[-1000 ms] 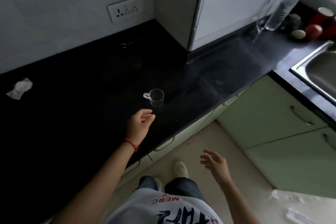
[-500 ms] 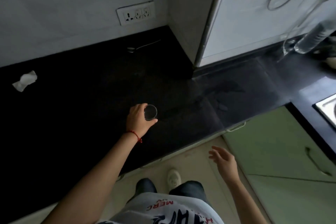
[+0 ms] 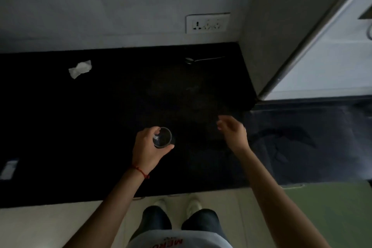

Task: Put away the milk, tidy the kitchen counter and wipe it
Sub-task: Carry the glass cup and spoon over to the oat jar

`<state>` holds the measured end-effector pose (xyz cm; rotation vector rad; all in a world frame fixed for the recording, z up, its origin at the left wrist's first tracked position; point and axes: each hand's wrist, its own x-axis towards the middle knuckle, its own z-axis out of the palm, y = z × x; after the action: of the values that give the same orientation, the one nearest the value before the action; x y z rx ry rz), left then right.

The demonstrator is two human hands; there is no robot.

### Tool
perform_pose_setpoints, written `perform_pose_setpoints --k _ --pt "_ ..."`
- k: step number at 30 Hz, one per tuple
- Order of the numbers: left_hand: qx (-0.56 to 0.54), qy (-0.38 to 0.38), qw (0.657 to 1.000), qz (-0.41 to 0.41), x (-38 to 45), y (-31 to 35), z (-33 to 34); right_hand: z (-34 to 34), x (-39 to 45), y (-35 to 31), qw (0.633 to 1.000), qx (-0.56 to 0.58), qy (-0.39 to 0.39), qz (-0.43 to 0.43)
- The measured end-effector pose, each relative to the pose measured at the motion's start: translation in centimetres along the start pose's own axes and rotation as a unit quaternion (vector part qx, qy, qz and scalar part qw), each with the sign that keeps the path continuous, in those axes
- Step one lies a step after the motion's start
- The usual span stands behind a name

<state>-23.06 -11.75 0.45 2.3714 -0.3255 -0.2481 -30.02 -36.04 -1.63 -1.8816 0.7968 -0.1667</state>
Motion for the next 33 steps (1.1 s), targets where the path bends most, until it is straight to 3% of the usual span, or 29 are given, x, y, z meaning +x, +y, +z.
perform_pose_setpoints --k 8,16,22,29,33 --pt "0.019 0.036 0.998 -0.038 2.4 0.1 -1.2 4.5 14.3 -6.3 0.988 -0.124 -0.024 -0.086" --pt "0.022 0.073 0.997 -0.031 4.6 -1.2 -1.1 8.7 24.3 -7.9 0.953 -0.235 -0.050 -0.184" --pt "0.008 0.102 0.993 -0.052 4.7 -2.0 -0.7 10.6 27.2 -8.2 0.930 -0.289 -0.049 -0.222" --pt "0.003 0.081 0.994 -0.074 4.3 -2.8 -0.3 11.2 28.4 -8.4 0.890 -0.381 -0.057 -0.246" --pt "-0.018 0.081 0.994 -0.074 4.3 -2.2 -0.3 11.0 27.6 -8.3 0.885 -0.393 -0.036 -0.245"
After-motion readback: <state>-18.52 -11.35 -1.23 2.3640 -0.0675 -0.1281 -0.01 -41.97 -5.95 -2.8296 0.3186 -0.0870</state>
